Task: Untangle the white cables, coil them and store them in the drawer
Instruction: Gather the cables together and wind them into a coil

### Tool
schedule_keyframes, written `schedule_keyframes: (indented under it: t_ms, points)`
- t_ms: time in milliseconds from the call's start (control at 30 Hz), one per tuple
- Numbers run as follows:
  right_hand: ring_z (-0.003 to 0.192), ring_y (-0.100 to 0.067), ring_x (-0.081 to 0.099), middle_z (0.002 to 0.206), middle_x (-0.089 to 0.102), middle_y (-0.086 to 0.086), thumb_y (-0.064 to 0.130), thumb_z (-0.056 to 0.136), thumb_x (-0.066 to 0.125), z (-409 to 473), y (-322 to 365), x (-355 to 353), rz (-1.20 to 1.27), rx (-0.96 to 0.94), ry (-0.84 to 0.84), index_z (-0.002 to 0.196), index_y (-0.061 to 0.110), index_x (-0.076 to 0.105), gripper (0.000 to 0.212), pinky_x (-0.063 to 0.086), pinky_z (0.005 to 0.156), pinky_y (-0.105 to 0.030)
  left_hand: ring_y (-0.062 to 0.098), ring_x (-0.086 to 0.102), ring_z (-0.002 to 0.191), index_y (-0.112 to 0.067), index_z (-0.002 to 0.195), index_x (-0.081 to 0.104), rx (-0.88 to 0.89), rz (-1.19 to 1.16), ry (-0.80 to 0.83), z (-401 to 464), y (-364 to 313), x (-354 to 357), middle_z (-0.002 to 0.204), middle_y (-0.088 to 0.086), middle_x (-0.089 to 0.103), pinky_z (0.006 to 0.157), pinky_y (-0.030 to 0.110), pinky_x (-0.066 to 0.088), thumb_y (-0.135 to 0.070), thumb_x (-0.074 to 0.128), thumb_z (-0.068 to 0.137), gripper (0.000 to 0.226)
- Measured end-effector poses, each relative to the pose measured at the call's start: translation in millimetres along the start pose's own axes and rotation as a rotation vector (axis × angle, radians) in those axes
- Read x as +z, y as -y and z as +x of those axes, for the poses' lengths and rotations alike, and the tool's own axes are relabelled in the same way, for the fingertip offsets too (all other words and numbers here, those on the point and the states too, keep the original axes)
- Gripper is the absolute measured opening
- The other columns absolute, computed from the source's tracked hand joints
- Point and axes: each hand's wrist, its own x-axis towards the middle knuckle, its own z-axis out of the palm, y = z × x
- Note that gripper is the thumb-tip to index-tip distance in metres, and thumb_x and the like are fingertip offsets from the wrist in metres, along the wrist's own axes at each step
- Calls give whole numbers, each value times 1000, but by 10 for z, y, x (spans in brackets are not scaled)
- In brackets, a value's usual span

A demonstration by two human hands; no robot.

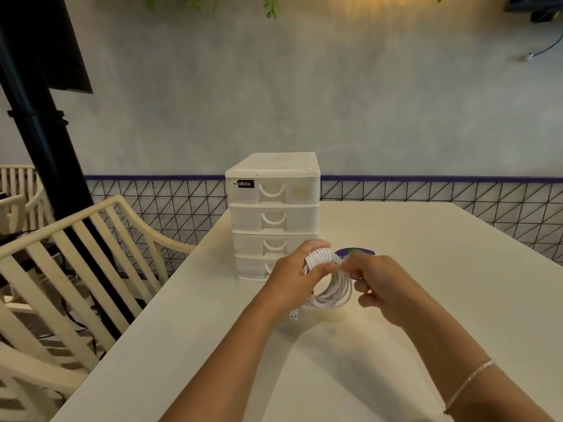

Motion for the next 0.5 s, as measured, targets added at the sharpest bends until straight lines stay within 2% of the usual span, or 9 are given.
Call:
schedule_keyframes:
  t_ms: [67, 167, 200, 267, 367, 433, 500]
  points:
    - [53, -14, 33, 67, 42, -3, 13, 85, 57, 20, 33, -131, 37, -37, -29, 71, 7, 60, 16, 27, 43, -22, 6, 51, 65, -37, 116, 55, -13, 67, 47, -15, 37, 12, 90, -3, 56, 62, 21, 45, -35, 62, 88, 29]
    - [48, -15, 35, 66, 47, -9, 13, 85, 60, 30, -4, -229, -158, -95, -35, 79, -1, 63, 16, 28, 42, -23, 8, 55, 67, -34, 107, 59, -2, 8, -30, -18, 35, 39, 85, -8, 58, 61, 23, 50, -31, 67, 84, 25]
    - [44, -14, 37, 59, 51, -5, 12, 86, 60, 27, -22, -220, -210, -143, -30, 80, -1, 63, 15, 29, 41, -23, 12, 58, 70, -34, 105, 59, -3, -12, -65, -1, 31, 32, 85, -9, 59, 63, 27, 53, -32, 68, 83, 24]
    - [41, -10, 45, 55, 57, 4, 15, 86, 62, 19, -43, -160, -272, -270, -19, 86, 12, 66, 5, 34, 40, -21, 18, 63, 79, -35, 102, 60, -22, -45, -114, 27, 40, 14, 87, -10, 61, 69, 35, 57, -33, 70, 82, 23]
    - [55, -6, 53, 71, 62, 8, 31, 80, 70, 30, -80, -52, -477, -434, -46, 95, 26, 64, 16, 39, 49, -18, 17, 62, 84, -39, 96, 58, -41, -79, -164, 25, 38, 24, 87, -11, 61, 73, 37, 57, -33, 71, 81, 21]
    - [65, -5, 53, 73, 62, 11, 33, 78, 72, 50, -128, -4, -670, -488, -126, 96, 25, 66, 20, 41, 59, -19, 15, 59, 83, -38, 96, 56, -42, -74, -188, 21, 26, 38, 85, -15, 58, 74, 36, 56, -32, 71, 81, 22]
    - [72, -10, 54, 82, 68, 6, 31, 81, 70, 68, -162, 20, -804, -498, -193, 93, 20, 69, 16, 43, 67, -22, 13, 58, 82, -37, 97, 55, -43, -71, -219, 33, 39, 39, 84, -18, 56, 75, 35, 56, -31, 71, 81, 23]
